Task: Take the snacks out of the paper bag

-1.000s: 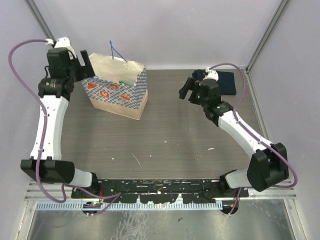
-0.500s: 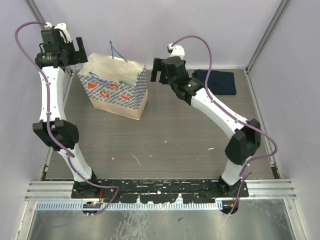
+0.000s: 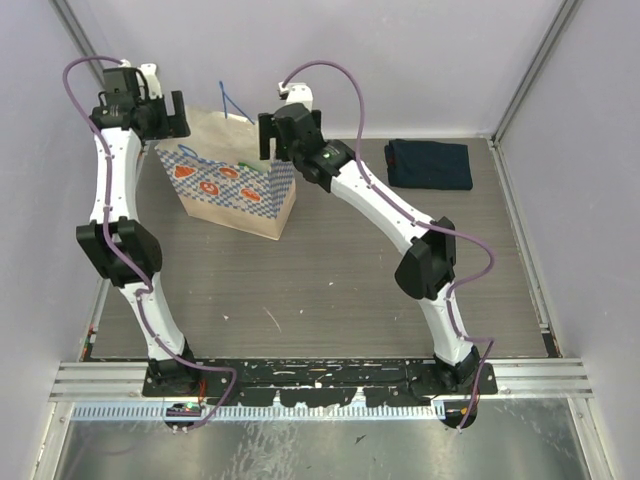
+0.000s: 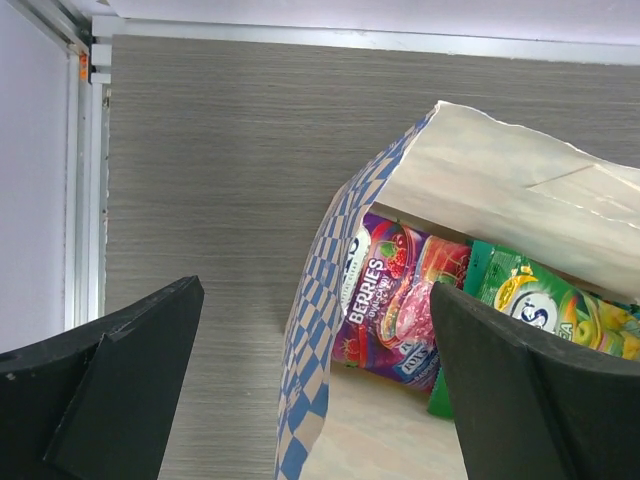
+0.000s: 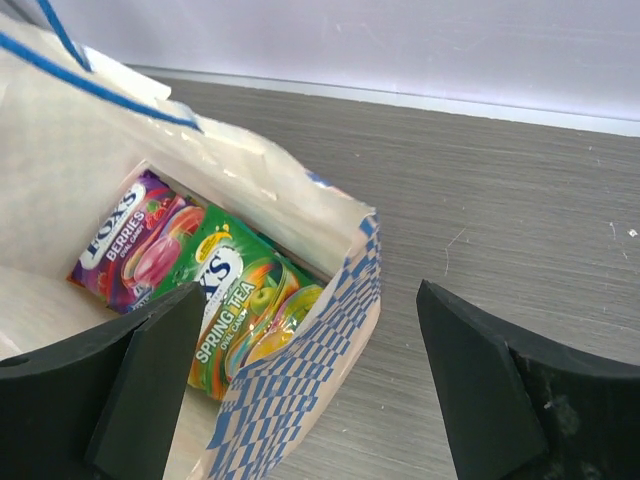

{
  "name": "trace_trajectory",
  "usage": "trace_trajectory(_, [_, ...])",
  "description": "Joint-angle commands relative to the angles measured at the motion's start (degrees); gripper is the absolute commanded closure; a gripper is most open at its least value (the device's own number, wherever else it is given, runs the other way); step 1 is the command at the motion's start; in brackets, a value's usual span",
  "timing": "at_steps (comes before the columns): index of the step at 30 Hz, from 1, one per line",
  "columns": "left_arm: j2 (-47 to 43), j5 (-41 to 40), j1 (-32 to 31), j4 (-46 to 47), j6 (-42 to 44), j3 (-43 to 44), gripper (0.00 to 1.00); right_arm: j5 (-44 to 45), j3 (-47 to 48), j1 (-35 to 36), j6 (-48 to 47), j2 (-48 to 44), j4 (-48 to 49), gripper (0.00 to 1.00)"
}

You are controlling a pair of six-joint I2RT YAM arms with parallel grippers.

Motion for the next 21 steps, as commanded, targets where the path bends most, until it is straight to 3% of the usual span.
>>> trace_trajectory(1, [-1.55,2.62,0.15,4.86,3.47,0.92,0.01,2.65,4.98,0.55,-1.98,0.38,-1.65,0.08])
trace_trajectory(7, [-1.46,8.98,-1.75,5.24,6.21,-0.72,0.18,3.39,5.49,0.69,-1.10,3.02,-4.99,0.23])
trace_trajectory(10, [-0.79,7.69,-4.15,3.06,8.36,0.82,0.36,4.87,5.39,0.69,-1.69,3.14,-6.39,0.38])
trace_trajectory(14, [-0.97,1.97,-6.11,1.36,8.48,1.12,0.74,5.58,2.89,0.61,-2.87,1.13,-4.93,0.63])
trace_trajectory(18, [-2.17,0.84,-6.84,1.12,5.90,1.28,0.80,6.40,2.84,0.54,-3.62,0.52,-3.55,0.85])
trace_trajectory(21, [-3.96,1.66,-7.23,2.48,4.31,-0.58,0.90,6.27,4.24,0.20,-4.29,0.81,-4.12,0.99])
